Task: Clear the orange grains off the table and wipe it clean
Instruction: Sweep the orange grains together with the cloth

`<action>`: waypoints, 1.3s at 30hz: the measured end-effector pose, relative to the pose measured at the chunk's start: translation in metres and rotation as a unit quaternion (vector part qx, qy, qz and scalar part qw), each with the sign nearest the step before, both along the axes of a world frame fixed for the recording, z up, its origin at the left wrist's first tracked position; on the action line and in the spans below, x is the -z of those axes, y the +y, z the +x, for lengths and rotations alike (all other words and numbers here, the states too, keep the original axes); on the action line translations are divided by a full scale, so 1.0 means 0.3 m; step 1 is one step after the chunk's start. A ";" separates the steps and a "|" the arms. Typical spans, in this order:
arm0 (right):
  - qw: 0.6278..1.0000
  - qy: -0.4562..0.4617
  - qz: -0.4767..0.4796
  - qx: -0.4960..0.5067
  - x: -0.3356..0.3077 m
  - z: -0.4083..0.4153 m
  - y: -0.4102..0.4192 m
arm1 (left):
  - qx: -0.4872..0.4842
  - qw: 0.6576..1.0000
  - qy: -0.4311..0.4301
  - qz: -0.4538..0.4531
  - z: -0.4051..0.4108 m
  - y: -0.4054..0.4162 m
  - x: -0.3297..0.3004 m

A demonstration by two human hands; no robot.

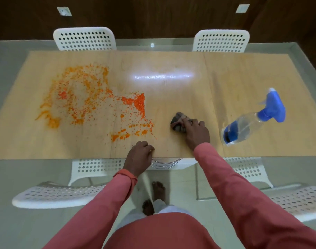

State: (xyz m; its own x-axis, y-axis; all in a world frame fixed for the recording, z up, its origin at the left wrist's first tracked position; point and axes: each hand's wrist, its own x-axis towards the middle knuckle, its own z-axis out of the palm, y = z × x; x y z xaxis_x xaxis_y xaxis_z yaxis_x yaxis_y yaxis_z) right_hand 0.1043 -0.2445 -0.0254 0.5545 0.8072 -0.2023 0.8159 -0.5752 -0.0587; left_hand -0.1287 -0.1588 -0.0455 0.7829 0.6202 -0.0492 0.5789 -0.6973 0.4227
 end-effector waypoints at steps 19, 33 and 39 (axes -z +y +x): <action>0.958 0.079 0.053 0.270 -0.029 -0.290 0.246 | -0.135 0.980 0.115 -0.089 -0.242 0.301 0.002; 0.906 0.074 0.149 0.390 -0.021 -0.375 0.270 | -0.032 0.984 0.161 -0.076 -0.355 0.411 -0.042; 0.915 0.090 0.105 0.379 -0.018 -0.572 0.353 | -0.023 0.983 0.164 -0.076 -0.363 0.415 -0.059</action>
State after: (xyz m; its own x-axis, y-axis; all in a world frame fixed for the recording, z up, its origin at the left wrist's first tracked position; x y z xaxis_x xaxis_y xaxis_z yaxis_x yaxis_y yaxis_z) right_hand -0.0672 -0.1386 -0.0202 0.9443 0.2356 -0.2299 0.1529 -0.9324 -0.3274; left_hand -0.2375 -0.0343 -0.0279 0.6808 0.6202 -0.3897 0.7309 -0.6104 0.3054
